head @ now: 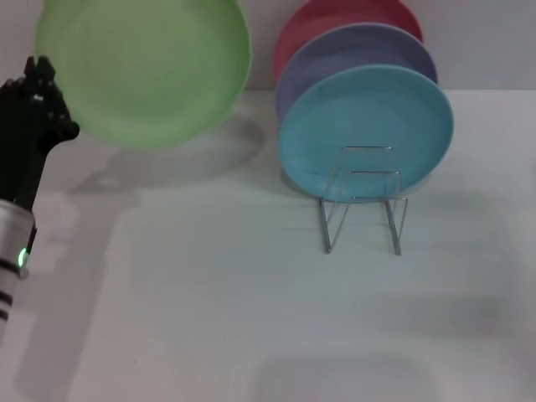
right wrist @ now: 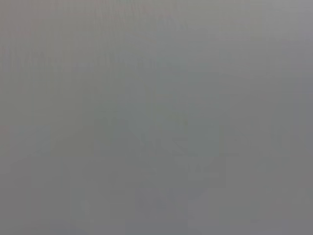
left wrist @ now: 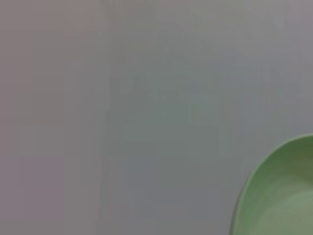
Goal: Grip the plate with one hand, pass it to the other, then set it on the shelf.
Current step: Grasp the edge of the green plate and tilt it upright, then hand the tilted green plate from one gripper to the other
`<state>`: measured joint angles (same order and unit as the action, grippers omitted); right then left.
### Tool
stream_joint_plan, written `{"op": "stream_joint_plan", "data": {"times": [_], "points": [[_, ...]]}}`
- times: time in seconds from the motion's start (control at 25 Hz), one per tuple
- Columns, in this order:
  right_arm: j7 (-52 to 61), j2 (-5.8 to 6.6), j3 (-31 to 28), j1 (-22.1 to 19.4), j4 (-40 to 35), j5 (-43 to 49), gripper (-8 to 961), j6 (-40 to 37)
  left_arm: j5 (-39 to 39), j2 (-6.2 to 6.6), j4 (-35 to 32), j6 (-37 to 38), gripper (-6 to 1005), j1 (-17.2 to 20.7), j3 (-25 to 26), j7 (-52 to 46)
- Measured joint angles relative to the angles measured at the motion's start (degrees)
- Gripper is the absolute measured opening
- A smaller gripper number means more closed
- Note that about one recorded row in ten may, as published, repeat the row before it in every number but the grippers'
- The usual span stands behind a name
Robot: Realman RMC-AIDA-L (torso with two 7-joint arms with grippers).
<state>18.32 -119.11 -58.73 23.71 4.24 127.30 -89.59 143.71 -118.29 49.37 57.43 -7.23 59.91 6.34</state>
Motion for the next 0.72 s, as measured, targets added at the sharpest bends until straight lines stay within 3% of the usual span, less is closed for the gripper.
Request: {"op": "stream_joint_plan", "data": {"times": [0.24, 0.72], "points": [[1.3, -0.10, 5.5, -2.4, 1.4, 0.1, 540, -2.3, 0.5, -0.19, -7.3, 9.5, 31, 0.3, -3.6, -5.8], [1.6, 0.28, 19.3, -5.9, 2.8, 0.1, 539, -7.7, 0.1, -0.56, -10.5, 10.8, 32, 1.2, -8.3, -5.4]]}}
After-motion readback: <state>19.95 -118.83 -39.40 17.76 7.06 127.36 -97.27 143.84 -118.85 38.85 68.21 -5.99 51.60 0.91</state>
